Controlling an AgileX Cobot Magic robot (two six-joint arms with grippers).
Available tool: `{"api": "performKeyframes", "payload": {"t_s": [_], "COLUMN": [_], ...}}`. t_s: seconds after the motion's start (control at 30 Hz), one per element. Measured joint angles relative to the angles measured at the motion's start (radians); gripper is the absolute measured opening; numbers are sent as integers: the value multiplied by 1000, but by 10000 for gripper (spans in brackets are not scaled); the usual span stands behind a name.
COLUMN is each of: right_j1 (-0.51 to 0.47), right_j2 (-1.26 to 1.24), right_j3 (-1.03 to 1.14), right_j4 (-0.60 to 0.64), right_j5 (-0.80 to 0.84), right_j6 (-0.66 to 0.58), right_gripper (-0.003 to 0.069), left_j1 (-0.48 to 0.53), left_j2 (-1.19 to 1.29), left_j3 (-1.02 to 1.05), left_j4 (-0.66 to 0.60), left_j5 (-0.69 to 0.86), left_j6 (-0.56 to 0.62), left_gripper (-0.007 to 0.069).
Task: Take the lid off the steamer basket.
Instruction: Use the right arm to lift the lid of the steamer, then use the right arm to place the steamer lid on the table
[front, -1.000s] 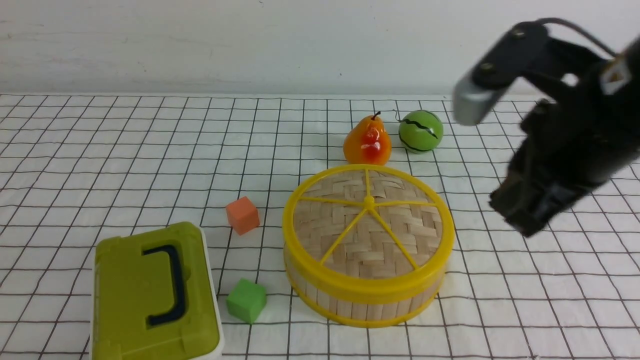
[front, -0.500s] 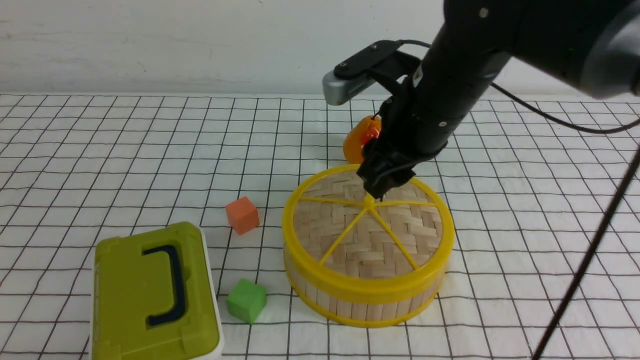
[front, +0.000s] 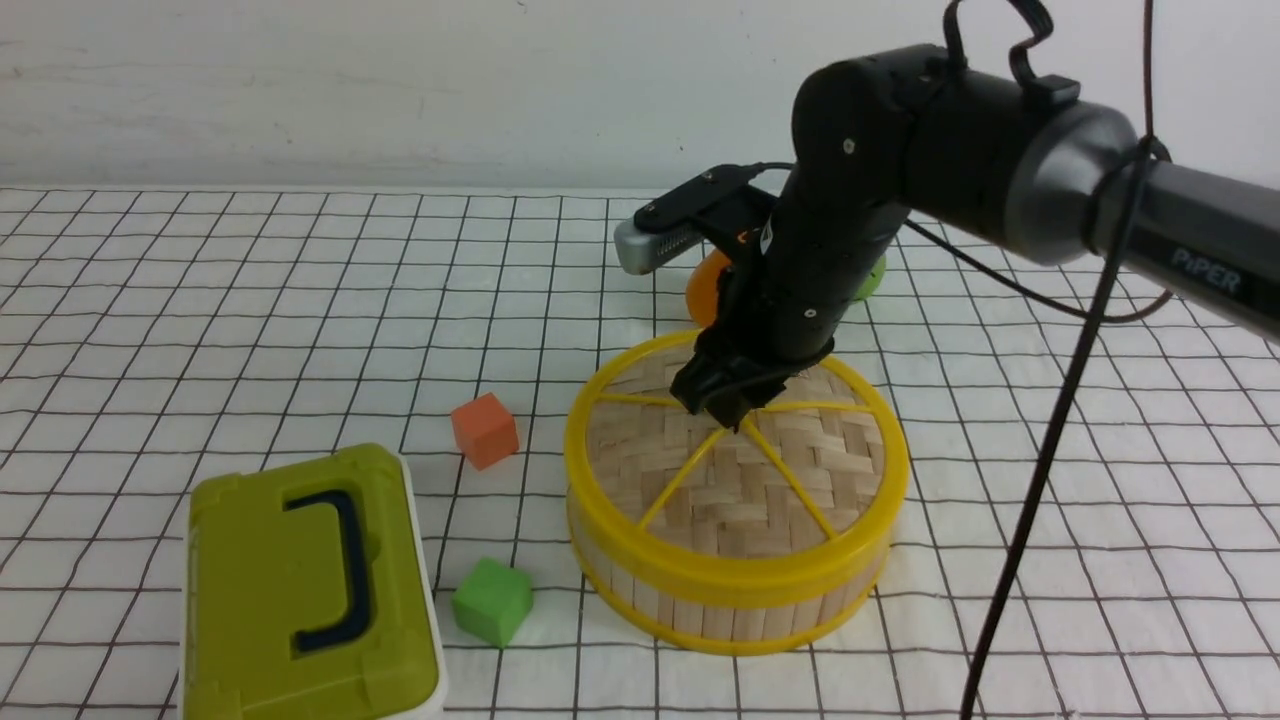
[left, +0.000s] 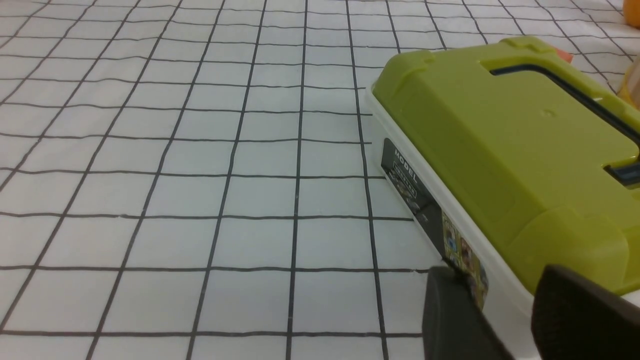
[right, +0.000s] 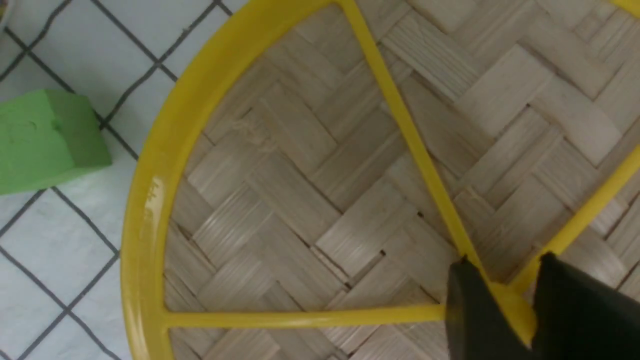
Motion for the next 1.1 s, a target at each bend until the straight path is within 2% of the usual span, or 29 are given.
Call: {"api": "performKeyframes", "payload": {"t_s": [0.03,0.07,0.2,0.43,0.6,0.63,0.8,0.83,0.9,1.1], "right_j1": [0,0,0,-22,-135,-196,-376,-376,-437,-478], "right_j2": [-1,-4,-19,-180,-308,-349,-423,-423,-424,-372], "right_j3": [0,0,0,-13,32,73,282,291,390,522], "right_j4": [0,0,-4,-36,-45,-50,-59,-59,-55,-48], "right_j5": [0,0,7,120,176,178,111,104,11,-162], "right_j6": [0,0,0,15,23,23,35,39,48,50], "right_gripper": [104,90,104,104,104,104,104,104,104,104], "left_j1": [0,0,0,0,0,0,0,0,0,0], "left_j2": [0,0,0,0,0,0,0,0,0,0], "left_j3": [0,0,0,0,0,0,0,0,0,0], "left_j4": [0,0,0,0,0,0,0,0,0,0], "left_j5": [0,0,0,0,0,0,0,0,0,0], "left_j6": [0,0,0,0,0,0,0,0,0,0], "left_gripper": [239,239,239,239,239,239,239,239,239,239]}}
